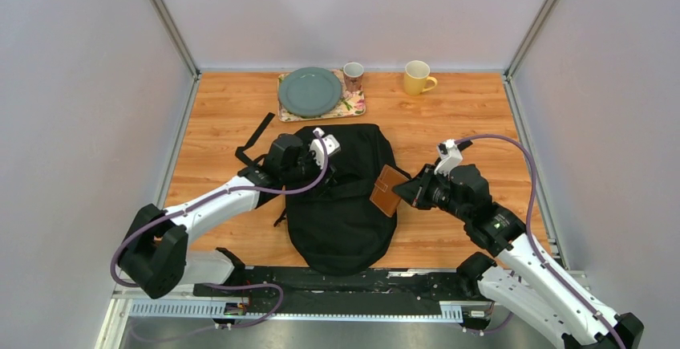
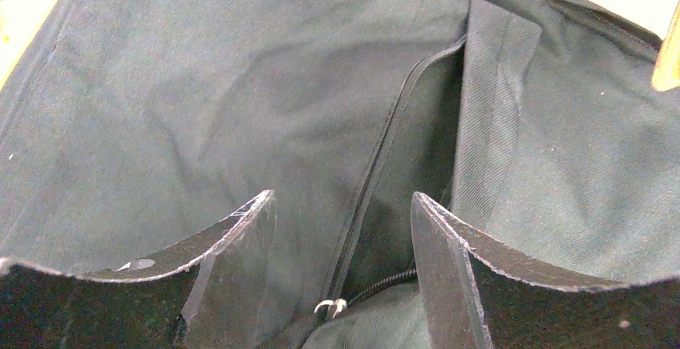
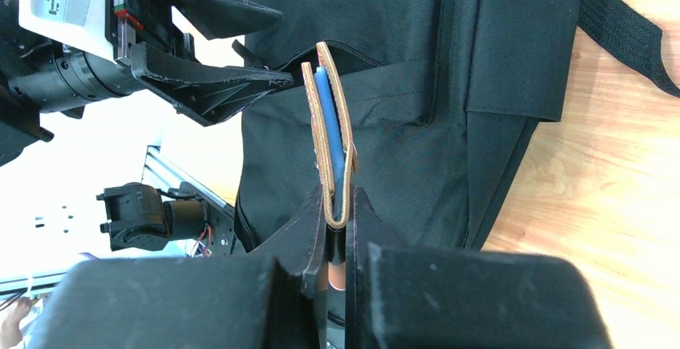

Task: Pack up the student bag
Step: Place the personal item in the student bag.

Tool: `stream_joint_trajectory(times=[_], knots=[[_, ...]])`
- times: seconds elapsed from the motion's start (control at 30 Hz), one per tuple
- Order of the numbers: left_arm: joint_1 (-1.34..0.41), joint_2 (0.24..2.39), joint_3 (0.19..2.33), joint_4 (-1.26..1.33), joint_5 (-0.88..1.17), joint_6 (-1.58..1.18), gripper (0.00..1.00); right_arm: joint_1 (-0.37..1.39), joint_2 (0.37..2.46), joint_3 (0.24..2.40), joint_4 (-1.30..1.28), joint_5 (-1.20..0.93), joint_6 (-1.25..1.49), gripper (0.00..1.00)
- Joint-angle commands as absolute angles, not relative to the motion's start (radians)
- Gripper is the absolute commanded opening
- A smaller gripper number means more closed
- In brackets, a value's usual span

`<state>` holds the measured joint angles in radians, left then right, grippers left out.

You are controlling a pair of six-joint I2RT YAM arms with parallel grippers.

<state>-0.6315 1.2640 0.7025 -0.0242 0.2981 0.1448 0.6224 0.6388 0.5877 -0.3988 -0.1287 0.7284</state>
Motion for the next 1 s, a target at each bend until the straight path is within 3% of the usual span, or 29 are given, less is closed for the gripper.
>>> stream_joint_trajectory(times=[0.0, 0.3, 0.6, 0.97], knots=[[-0.647, 1.319, 0.767, -0.063, 0.384, 0.175, 0.70, 0.626, 0.635, 0.597, -0.351, -0.123, 0.733, 0.00], [-0.704, 1.305, 0.686, -0.005, 0.179, 0.187, 0.70, 0.626, 0.632, 0.591, -0.354, -0.110, 0.735, 0.01], [-0.741, 1.290, 0.604, 0.159, -0.032, 0.157, 0.59, 0.627, 0.644, 0.592, -0.342, -0.120, 0.739, 0.01], [-0.741, 1.255, 0.607, 0.157, -0.029, 0.150, 0.22, 0.624, 0.638, 0.578, -0.331, -0.114, 0.755, 0.01]])
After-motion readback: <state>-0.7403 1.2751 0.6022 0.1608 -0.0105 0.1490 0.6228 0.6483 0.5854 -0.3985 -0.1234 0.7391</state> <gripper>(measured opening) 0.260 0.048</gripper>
